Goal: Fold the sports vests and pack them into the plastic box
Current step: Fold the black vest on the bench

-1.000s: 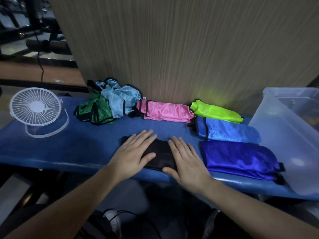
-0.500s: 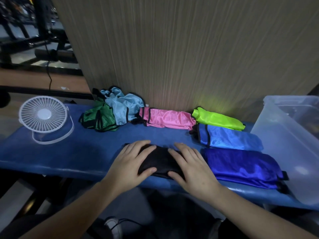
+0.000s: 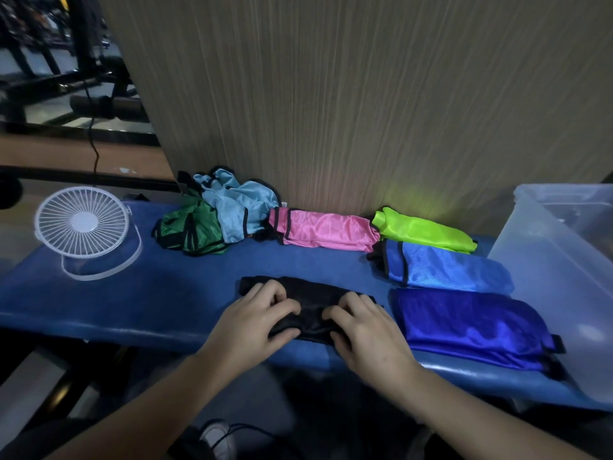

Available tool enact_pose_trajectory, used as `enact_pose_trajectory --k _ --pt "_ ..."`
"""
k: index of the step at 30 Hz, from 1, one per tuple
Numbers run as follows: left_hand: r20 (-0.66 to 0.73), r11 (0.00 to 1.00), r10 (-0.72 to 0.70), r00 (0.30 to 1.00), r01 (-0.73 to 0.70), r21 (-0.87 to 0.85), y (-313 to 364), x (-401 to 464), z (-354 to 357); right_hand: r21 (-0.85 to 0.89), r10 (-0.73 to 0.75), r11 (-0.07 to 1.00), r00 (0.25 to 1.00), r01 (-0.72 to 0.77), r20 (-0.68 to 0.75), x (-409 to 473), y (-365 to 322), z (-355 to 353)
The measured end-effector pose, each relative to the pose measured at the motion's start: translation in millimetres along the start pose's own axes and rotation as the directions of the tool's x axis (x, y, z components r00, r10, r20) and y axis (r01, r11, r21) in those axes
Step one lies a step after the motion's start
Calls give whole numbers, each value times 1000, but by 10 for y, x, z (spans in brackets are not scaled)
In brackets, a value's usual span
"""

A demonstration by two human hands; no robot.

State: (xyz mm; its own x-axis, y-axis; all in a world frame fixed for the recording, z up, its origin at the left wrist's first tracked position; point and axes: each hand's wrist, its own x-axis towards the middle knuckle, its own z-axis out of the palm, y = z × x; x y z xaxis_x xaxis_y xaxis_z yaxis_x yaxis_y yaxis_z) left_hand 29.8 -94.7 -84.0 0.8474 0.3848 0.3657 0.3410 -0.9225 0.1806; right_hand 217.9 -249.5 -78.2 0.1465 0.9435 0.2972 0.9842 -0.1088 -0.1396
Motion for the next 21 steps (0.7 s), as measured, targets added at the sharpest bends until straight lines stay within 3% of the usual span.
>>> enact_pose_trajectory --k 21 --pt "-71 967 -240 968 231 -110 -102 731 287 47 172 984 984 -174 33 704 386 149"
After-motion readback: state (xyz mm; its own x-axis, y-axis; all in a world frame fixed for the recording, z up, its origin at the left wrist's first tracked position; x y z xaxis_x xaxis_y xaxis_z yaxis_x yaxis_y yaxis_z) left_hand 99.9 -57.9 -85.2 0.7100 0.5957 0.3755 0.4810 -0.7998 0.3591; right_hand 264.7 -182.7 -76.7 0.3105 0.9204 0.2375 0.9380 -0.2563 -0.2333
